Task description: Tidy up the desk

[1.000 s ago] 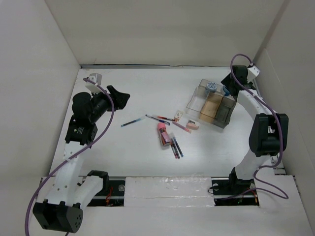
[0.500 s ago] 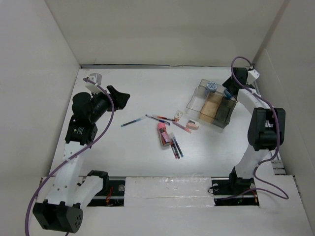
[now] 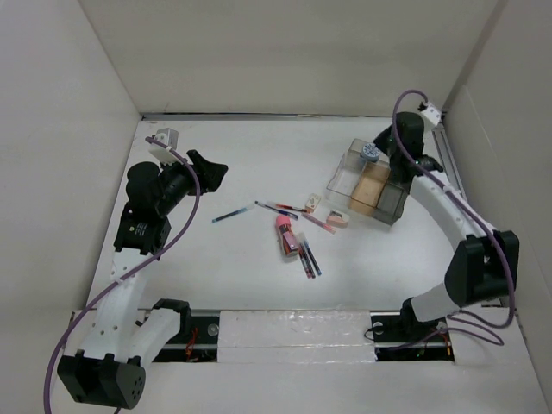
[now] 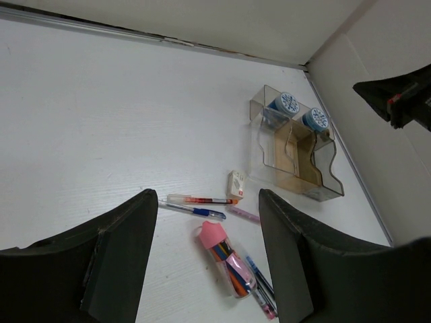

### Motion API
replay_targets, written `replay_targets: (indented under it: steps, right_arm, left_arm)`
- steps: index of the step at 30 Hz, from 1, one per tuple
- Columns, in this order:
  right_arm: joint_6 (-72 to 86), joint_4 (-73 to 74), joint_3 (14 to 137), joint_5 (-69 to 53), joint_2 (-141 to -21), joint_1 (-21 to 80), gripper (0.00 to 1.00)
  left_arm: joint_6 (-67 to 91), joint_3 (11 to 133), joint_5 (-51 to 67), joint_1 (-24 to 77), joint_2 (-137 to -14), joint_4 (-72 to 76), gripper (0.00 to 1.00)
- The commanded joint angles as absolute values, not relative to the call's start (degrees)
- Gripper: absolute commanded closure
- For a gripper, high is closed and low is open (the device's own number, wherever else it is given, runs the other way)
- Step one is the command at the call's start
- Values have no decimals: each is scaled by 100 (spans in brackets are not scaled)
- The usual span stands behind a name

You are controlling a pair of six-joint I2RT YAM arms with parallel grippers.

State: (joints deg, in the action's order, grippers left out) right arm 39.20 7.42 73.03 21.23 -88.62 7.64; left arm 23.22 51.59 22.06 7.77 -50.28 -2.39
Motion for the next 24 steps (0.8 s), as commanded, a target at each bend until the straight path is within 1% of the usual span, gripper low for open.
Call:
replay_targets:
  steps: [1, 3, 4, 6, 7, 8, 9, 11, 12, 13, 15, 21, 24]
  right_arm:
    - [4033, -121, 6490, 1346, -8377, 1773, 98]
    - [4008, -211, 6215, 1310, -8297, 2239, 100]
    - [3964, -159, 6127, 1292, -8306, 2676, 100]
    - [3912, 304, 5994, 1336, -8306, 3083, 100]
    - [3859, 403, 5916, 1458, -8297, 3511, 100]
    - [3780, 526, 5724, 1476, -8262, 3724, 98]
    - [3727, 571, 5626, 1477, -8166, 3927, 86]
    - [3657, 694, 5485, 1503, -8147, 4435, 67]
    - [3630, 842, 5432, 1459, -8147, 4569, 50]
    - [3612, 931, 5432, 1381, -8243, 4683, 44]
    - [3647, 1202, 5484, 1345, -8375, 4974, 35]
    - [3682, 1336, 5625, 1204, -9078, 5396, 33]
    - [3753, 1283, 5713, 1204, -9474, 5396, 33]
  left_arm:
    - [2303, 5212, 2171, 756, -4896, 18, 42]
    - [2294, 5212, 2127, 756, -4896, 18, 42]
    - [2303, 5203, 2136, 756, -4887, 18, 42]
    - [2294, 5203, 2180, 756, -4852, 18, 42]
    - [2294, 5221, 2154, 756, -4852, 18, 42]
    - [2294, 5221, 2110, 756, -4852, 18, 42]
    - [2285, 5229, 2109, 756, -4860, 18, 42]
    - [2294, 5212, 2162, 756, -4834, 18, 42]
    - [2294, 5203, 2162, 756, -4825, 18, 42]
    - [2294, 5221, 2153, 756, -4825, 18, 42]
    - [2294, 5221, 2127, 756, -4851, 18, 42]
    - [2285, 5212, 2101, 756, -4851, 18, 42]
    - [2285, 5203, 2127, 756, -4825, 18, 42]
